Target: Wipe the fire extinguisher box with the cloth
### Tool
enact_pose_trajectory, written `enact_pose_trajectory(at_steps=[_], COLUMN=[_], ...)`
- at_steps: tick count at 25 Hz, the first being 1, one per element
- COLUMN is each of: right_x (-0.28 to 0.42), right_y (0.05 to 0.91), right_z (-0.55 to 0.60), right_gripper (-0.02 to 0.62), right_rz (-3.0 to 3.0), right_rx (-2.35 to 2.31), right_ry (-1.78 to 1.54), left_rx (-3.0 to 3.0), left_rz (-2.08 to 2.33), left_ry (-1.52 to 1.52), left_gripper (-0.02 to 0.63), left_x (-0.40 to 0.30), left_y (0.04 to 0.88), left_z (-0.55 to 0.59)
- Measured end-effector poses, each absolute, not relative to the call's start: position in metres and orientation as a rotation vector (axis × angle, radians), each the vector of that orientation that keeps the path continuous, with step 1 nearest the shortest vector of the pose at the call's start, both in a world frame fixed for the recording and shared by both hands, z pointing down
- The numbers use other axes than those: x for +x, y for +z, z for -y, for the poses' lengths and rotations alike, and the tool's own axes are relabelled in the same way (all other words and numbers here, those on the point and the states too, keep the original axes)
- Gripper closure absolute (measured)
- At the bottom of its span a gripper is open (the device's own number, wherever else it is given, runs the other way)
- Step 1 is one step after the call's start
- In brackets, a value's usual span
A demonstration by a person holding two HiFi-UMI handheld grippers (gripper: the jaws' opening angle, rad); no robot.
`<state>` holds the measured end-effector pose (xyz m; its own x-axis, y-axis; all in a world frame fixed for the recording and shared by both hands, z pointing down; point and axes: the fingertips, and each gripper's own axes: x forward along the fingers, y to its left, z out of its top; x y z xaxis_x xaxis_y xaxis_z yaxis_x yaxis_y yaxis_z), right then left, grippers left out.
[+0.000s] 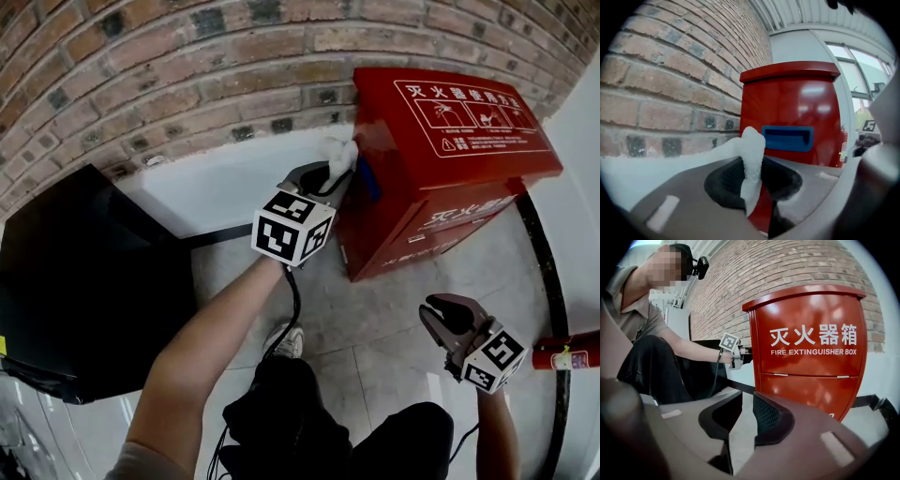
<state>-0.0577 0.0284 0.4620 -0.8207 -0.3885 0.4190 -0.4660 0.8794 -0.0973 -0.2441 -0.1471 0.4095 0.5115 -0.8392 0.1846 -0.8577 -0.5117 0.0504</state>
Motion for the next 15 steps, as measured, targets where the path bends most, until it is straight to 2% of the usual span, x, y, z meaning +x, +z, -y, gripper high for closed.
enact_pose_trajectory(at_steps=[15], right_x=[-0.091], right_y=[0.482], right_z=[-0.031], right_gripper=[0.515], right_rz=[2.686], right_rx=[0.54], right_ry=[0.334], left_rx=[2.782], left_rz=[1.02], left_ry=[0.251], left_gripper=[0.515], left_x=[-0.174], left_y=[0.431], left_z=[0.039])
